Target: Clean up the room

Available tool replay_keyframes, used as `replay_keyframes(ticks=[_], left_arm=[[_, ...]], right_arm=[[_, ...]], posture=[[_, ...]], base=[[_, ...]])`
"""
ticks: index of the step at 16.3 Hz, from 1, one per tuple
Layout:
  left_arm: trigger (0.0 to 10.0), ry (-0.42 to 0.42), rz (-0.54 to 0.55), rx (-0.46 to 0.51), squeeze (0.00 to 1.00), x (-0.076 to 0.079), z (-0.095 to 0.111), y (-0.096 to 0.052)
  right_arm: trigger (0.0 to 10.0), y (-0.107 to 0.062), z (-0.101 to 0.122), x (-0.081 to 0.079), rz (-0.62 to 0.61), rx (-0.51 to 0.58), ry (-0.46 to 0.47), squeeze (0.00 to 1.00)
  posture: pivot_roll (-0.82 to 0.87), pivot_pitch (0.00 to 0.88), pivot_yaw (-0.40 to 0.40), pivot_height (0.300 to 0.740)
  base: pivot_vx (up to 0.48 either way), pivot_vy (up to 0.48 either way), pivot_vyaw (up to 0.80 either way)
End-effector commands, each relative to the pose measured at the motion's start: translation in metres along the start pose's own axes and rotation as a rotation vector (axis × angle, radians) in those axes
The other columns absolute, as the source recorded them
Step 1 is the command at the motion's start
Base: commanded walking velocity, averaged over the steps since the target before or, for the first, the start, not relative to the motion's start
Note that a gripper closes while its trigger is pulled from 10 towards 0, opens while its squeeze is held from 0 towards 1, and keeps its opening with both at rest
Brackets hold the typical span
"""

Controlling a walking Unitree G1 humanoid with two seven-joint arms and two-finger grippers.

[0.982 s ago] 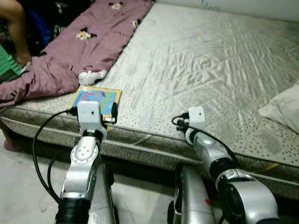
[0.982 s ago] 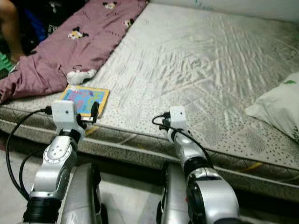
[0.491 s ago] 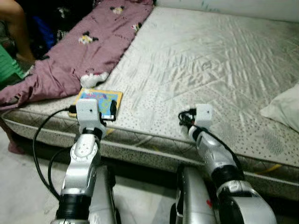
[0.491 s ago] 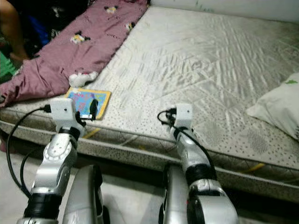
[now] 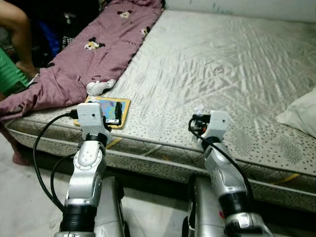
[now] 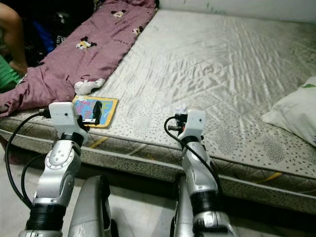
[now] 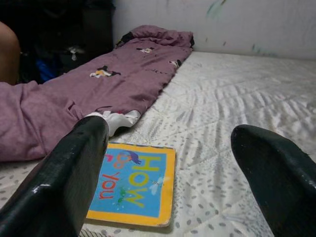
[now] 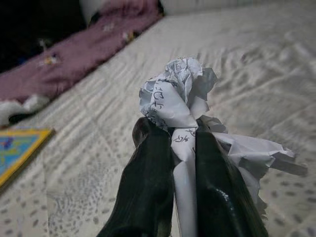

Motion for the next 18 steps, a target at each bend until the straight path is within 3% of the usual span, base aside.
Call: replay_keyframes(ticks=[1, 2, 3, 12, 18], left_arm=[[10.0, 0.016, -0.011, 0.006, 0.00, 0.001, 0.000, -0.001], [10.0, 0.016, -0.011, 0.006, 0.00, 0.001, 0.000, -0.001], [10.0, 0.020, -0.010, 0.002, 0.00, 0.000, -0.001, -0.001], [10.0, 0.002, -0.011, -0.011, 0.00, 0.000, -0.005, -0.008], [10.0, -0.003, -0.004, -0.015, 0.00, -0.001, -0.005, -0.008]], right_arm=[[0.4, -0.001, 0.008, -0.008, 0.027, 0.035, -0.022, 0.00], [0.4, -0.001, 0.008, -0.008, 0.027, 0.035, -0.022, 0.00], [10.0, -0.001, 0.009, -0.011, 0.043, 0.040, -0.017, 0.00], [10.0, -0.009, 0.027, -0.034, 0.115, 0.056, 0.100, 0.00], [10.0, -0.009, 0.031, -0.036, 0.132, 0.044, 0.091, 0.00]], posture=[[0.04, 0.000, 0.050, 0.500], [0.04, 0.000, 0.050, 0.500], [0.04, 0.000, 0.051, 0.500], [0.04, 0.000, 0.033, 0.500], [0.04, 0.000, 0.022, 0.575]], base=[[0.000, 0.000, 0.00], [0.000, 0.000, 0.00], [0.000, 0.000, 0.00], [0.000, 0.000, 0.00], [0.000, 0.000, 0.00]])
Point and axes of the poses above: a point about 5 cm out from each wrist's last joint towards the gripper, its own y axis pointing out of the wrist towards the gripper, its own z axis along the axis of the wrist's last joint, x = y × z, the point moved 6 cm from there along y, pointing out of the wrist towards the gripper, and after that the axes turned 15 degrees about y, right-handed, at the moved point
